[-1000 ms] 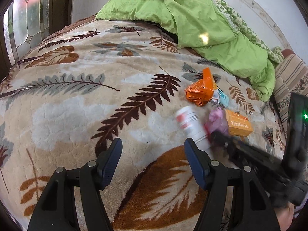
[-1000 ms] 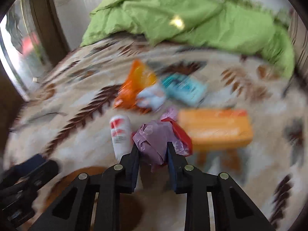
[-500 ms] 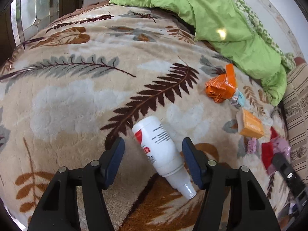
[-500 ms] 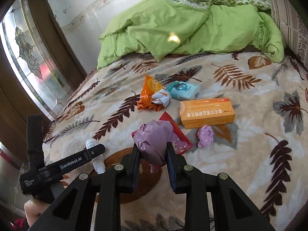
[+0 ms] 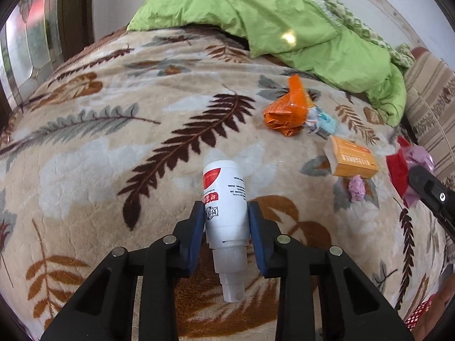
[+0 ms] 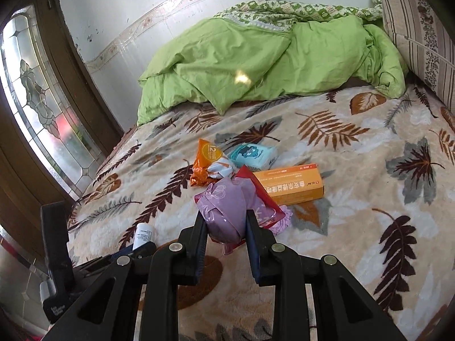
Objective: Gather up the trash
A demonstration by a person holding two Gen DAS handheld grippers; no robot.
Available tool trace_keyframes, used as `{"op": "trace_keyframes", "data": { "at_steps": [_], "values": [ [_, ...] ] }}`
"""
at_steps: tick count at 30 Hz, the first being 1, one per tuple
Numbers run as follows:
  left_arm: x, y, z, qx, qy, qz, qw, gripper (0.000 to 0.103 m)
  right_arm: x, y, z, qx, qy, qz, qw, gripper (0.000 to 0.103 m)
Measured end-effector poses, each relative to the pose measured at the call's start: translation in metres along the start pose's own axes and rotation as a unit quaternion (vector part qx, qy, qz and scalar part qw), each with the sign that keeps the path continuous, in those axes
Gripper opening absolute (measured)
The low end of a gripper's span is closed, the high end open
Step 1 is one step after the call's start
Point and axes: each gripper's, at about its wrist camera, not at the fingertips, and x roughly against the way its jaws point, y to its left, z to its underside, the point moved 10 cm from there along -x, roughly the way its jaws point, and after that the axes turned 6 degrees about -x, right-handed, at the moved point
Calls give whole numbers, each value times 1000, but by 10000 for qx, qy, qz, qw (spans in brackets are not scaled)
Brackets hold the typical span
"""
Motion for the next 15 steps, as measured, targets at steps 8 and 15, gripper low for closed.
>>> {"op": "trace_keyframes", "data": {
  "at_steps": [8,15],
  "values": [
    [10,-9,-7,-177,-255,78,9995,29,2,0,-4,39,-115,76,9999,27],
    [18,-13,-10,-196,-395,178,9989,29,3,-2,-4,15,-139,115,9998,27]
  ]
}}
